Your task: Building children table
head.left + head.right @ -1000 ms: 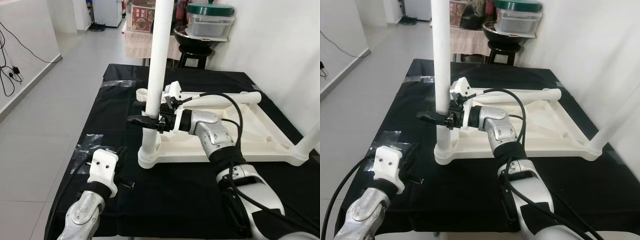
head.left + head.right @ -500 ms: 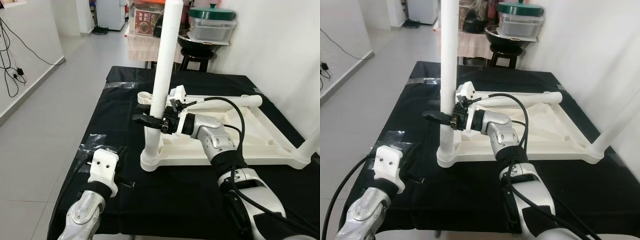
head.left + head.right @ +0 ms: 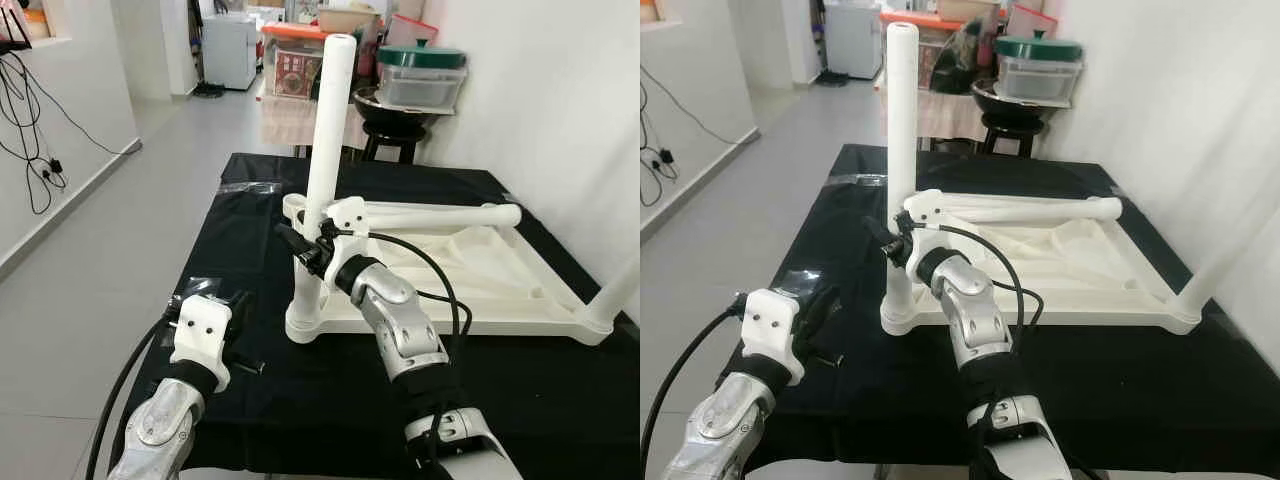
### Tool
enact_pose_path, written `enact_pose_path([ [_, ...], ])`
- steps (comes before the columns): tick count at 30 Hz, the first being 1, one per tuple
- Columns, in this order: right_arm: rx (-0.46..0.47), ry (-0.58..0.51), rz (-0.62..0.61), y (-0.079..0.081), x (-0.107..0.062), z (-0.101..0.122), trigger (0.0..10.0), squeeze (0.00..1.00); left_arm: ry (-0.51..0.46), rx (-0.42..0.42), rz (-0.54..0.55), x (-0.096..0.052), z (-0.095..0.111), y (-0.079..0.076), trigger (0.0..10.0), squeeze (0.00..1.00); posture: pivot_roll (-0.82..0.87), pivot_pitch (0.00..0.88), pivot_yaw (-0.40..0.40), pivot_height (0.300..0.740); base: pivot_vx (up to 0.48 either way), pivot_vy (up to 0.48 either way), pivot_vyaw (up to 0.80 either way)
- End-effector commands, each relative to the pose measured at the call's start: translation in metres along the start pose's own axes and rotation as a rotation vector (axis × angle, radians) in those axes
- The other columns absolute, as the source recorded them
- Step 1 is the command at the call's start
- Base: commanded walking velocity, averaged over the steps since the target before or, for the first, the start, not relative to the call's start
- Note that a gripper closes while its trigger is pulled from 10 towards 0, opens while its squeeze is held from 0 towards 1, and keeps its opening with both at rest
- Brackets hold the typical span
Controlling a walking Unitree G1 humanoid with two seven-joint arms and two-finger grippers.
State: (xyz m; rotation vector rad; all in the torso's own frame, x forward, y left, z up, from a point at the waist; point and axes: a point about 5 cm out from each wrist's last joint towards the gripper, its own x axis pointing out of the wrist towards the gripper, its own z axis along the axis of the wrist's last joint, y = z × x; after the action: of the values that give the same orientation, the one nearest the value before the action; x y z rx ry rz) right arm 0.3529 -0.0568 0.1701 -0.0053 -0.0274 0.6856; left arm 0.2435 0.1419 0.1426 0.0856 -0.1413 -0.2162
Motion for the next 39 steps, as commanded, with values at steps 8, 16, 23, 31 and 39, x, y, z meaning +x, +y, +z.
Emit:
enact_pose_path([
  [8, -0.105, -0.025, 0.615, 0.010, -0.007, 0.029, 10.0, 0.00, 0.009, -0.007, -0.004, 0.002, -0.004, -0.003, 10.0, 0.00, 0.04, 0.000, -0.091, 0.740, 0.000, 0.000, 0.00],
  [16, -0.058, -0.001, 0.764, -0.009, 0.004, 0.044, 10.0, 0.00, 0.009, -0.009, 0.000, 0.002, -0.005, -0.004, 10.0, 0.00, 0.05, 0.000, -0.099, 0.740, 0.000, 0.000, 0.00],
  [23, 0.006, 0.020, 0.833, -0.017, 0.001, 0.044, 0.0, 0.00, 0.010, -0.009, -0.001, 0.001, -0.006, -0.005, 10.0, 0.00, 0.06, 0.000, -0.104, 0.740, 0.000, 0.000, 0.00],
  [31, 0.002, 0.001, 0.821, -0.025, -0.007, 0.036, 0.0, 0.00, 0.007, -0.011, -0.002, 0.000, -0.005, -0.007, 10.0, 0.00, 0.05, 0.000, -0.098, 0.740, 0.000, 0.000, 0.00],
  [39, 0.123, 0.085, 0.115, -0.001, -0.018, -0.036, 0.0, 0.00, 0.003, -0.008, -0.001, -0.001, -0.002, -0.002, 10.0, 0.00, -0.01, 0.000, -0.079, 0.740, 0.000, 0.000, 0.00],
])
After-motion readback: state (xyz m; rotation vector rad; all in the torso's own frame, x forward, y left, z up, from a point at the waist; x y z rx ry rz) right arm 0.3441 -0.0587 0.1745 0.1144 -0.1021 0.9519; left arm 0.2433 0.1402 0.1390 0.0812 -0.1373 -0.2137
